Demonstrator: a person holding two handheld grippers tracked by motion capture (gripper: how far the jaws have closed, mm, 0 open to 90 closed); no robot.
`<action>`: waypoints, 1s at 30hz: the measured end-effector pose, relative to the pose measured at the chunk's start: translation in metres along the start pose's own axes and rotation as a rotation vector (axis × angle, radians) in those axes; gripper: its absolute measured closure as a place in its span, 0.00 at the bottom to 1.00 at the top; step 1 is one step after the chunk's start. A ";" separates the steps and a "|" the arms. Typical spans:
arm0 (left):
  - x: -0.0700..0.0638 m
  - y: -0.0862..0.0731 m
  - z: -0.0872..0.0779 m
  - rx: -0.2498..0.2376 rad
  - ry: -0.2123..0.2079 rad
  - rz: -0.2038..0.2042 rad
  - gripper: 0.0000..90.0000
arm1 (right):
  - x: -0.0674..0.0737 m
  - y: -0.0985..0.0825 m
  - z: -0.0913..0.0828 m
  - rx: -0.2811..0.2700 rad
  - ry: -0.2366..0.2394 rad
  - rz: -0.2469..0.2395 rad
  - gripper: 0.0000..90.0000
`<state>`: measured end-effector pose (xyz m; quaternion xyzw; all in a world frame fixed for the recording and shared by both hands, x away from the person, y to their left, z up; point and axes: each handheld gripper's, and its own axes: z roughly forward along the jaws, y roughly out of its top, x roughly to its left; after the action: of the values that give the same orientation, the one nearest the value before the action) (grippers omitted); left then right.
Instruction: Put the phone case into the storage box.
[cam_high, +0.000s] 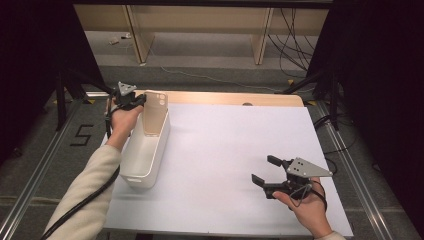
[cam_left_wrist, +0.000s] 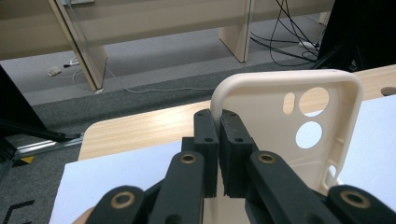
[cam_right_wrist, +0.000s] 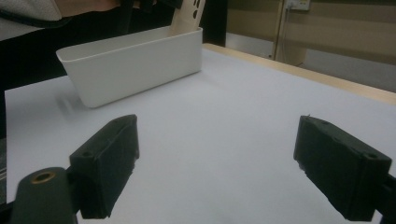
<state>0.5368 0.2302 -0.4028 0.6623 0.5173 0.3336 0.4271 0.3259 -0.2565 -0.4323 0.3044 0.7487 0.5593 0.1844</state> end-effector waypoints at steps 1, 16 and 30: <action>0.000 0.000 0.000 0.001 0.001 0.001 0.96 | 0.000 0.000 0.000 0.001 -0.002 0.001 0.17; 0.000 0.000 0.005 0.015 0.005 0.012 0.95 | 0.000 -0.001 0.002 -0.002 0.019 0.008 0.17; -0.002 0.003 0.010 0.032 0.013 0.043 0.95 | -0.002 -0.001 0.003 -0.019 0.010 -0.018 0.17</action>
<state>0.5460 0.2256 -0.4042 0.6777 0.5110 0.3387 0.4060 0.3290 -0.2556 -0.4344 0.2931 0.7470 0.5662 0.1886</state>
